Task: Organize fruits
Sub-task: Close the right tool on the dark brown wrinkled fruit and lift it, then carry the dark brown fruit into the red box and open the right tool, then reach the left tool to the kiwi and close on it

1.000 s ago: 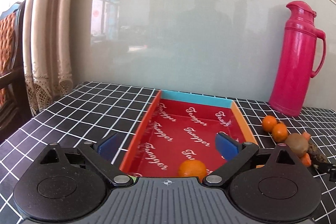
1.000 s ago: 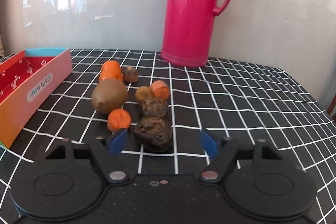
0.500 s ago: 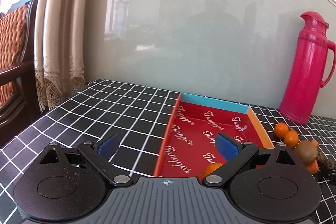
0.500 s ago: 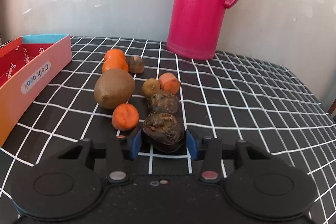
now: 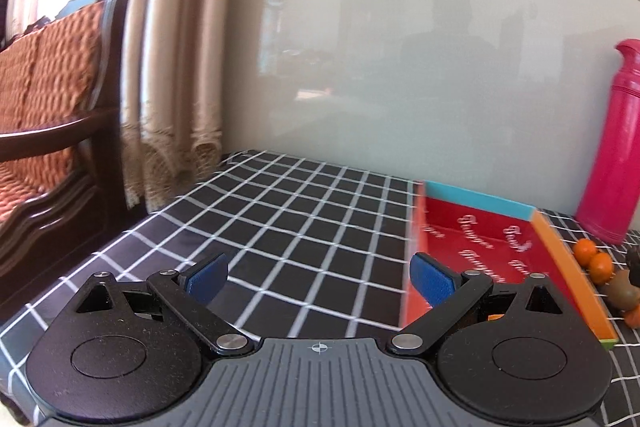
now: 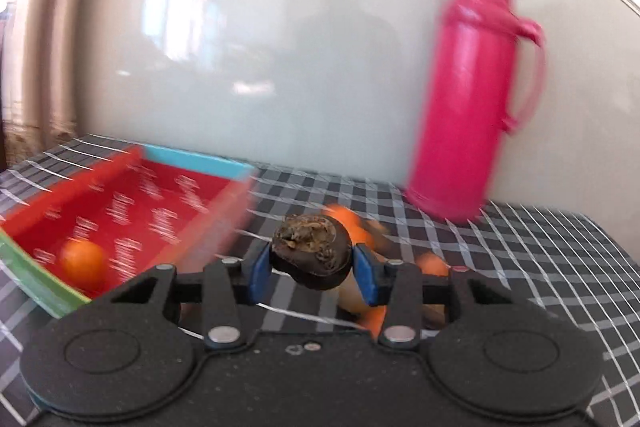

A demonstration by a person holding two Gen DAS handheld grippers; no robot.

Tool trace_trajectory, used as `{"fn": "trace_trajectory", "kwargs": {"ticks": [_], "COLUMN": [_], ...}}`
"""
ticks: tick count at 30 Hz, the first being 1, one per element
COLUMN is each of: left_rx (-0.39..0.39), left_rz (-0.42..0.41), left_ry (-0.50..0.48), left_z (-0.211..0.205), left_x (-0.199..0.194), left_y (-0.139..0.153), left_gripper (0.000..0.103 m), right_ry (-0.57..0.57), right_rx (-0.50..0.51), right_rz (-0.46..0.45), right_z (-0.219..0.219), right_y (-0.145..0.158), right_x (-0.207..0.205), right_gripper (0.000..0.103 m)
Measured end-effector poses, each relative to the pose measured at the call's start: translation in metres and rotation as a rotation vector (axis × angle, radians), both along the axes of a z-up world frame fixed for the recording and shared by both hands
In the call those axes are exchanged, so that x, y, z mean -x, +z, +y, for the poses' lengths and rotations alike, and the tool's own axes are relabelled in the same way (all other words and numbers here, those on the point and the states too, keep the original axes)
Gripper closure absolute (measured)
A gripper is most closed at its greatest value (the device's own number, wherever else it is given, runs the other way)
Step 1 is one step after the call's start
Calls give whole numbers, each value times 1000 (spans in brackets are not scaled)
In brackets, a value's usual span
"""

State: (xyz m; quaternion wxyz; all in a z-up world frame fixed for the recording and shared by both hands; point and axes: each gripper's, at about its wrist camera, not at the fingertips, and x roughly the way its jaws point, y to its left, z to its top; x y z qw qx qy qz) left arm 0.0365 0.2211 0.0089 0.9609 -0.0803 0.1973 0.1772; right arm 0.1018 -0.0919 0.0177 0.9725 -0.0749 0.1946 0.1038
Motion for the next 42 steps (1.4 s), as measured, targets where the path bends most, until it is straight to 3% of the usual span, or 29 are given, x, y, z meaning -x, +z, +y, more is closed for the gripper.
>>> {"fn": "trace_trajectory", "kwargs": {"ticks": [9, 13, 16, 22, 29, 37, 42], "left_rx": [5, 3, 10, 14, 8, 5, -9], "left_rz": [15, 34, 33, 24, -3, -17, -29], "left_ry": [52, 68, 76, 60, -21, -156, -231], "left_z": [29, 39, 44, 41, 10, -51, -92], "left_x": [9, 11, 13, 13, 3, -20, -31], "left_y": [-7, -10, -10, -9, -2, 4, 7], "left_gripper": [6, 6, 6, 6, 6, 5, 0], "right_ry": [171, 187, 178, 160, 39, -120, -197], "right_rx": [5, 21, 7, -26, -64, -73, -91], "right_rz": [-3, 27, 14, -18, -86, -88, -82], "right_z": [73, 89, 93, 92, 54, -15, -58], "right_y": [-4, -11, -12, -9, 0, 3, 2], "right_x": [10, 7, 8, 12, 12, 11, 12], "right_gripper": [60, 57, 46, 46, 38, 25, 25]}}
